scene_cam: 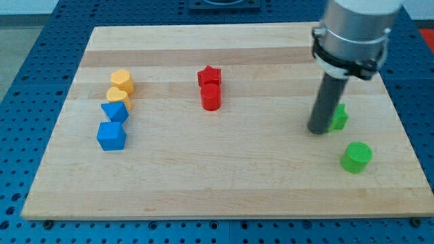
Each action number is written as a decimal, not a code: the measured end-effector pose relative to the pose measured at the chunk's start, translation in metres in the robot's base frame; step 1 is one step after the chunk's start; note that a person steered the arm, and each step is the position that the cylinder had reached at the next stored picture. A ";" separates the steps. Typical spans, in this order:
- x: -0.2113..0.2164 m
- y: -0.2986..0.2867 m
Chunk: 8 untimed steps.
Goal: Push the green star towards downwards
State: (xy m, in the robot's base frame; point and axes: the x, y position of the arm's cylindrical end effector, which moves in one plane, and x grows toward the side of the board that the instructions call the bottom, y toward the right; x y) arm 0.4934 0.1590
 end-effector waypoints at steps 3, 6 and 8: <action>-0.082 -0.055; -0.068 0.022; -0.022 0.033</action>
State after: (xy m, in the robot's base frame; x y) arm 0.4711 0.1923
